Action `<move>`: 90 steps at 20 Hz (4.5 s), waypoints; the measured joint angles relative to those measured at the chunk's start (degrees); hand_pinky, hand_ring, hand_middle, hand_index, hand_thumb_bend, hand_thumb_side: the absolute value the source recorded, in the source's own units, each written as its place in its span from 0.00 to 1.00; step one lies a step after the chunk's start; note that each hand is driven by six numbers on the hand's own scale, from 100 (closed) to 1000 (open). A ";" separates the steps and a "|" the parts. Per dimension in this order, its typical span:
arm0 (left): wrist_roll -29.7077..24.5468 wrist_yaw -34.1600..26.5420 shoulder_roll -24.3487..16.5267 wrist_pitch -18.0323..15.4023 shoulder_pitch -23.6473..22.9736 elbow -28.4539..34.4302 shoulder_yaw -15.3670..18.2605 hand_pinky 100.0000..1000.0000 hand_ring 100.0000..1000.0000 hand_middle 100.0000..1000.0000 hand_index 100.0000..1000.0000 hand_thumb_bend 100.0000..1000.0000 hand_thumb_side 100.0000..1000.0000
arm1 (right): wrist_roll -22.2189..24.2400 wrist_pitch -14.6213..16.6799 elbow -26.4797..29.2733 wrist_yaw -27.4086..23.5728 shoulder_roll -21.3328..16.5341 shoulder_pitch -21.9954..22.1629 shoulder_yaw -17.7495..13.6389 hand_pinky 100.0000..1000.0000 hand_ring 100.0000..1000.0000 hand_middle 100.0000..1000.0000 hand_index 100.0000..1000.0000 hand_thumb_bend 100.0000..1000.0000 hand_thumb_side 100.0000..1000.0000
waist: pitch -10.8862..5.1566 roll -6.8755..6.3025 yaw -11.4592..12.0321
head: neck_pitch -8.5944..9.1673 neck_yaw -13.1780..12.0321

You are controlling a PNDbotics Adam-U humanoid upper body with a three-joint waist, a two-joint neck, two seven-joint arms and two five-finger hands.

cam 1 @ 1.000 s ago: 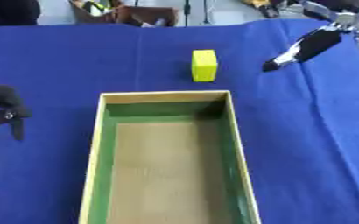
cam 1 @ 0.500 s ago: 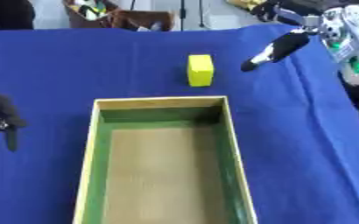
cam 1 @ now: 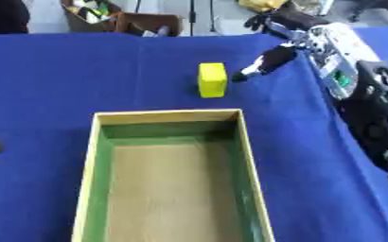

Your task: Pick up objects on the table and place them in the box.

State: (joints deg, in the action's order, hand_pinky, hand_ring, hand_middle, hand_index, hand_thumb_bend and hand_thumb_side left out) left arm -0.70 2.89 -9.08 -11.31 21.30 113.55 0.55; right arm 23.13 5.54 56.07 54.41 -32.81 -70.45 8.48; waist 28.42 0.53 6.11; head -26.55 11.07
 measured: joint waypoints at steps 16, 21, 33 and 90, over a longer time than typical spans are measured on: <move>-0.84 0.47 0.04 0.27 0.11 0.00 -0.02 0.11 0.39 0.43 0.59 0.00 0.67 | 10.12 4.78 1.14 -11.16 0.79 -2.16 1.28 0.72 0.82 0.82 0.96 0.83 0.16 | 0.50 0.92 0.73 | 0.57 0.59; -1.27 0.65 0.04 0.60 0.11 0.00 -0.02 0.11 0.39 0.43 0.59 0.00 0.67 | 14.25 4.97 1.80 -14.65 0.80 -3.21 1.48 0.70 0.81 0.80 0.94 0.82 0.21 | 0.50 1.28 0.79 | 0.98 0.62; -1.85 0.65 0.05 0.80 0.54 0.00 -0.06 0.11 0.39 0.43 0.59 0.00 0.68 | 16.60 1.36 4.41 -17.29 1.90 -3.24 1.82 0.67 0.78 0.78 0.89 0.80 0.21 | 0.98 1.94 1.54 | 1.74 1.18; -4.01 1.23 0.56 1.03 1.48 0.00 -0.36 0.12 0.39 0.44 0.58 0.00 0.69 | 0.63 -9.29 7.62 -20.32 0.41 1.42 3.66 0.23 0.37 0.00 0.07 0.00 0.00 | 2.59 2.79 2.29 | 2.41 0.68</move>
State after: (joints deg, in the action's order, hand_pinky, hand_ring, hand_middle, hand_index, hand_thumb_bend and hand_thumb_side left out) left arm -4.71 4.12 -8.52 -10.28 22.78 113.55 0.19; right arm 23.76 -3.75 63.69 34.09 -32.39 -69.03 12.14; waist 31.01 3.33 8.40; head -24.14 11.75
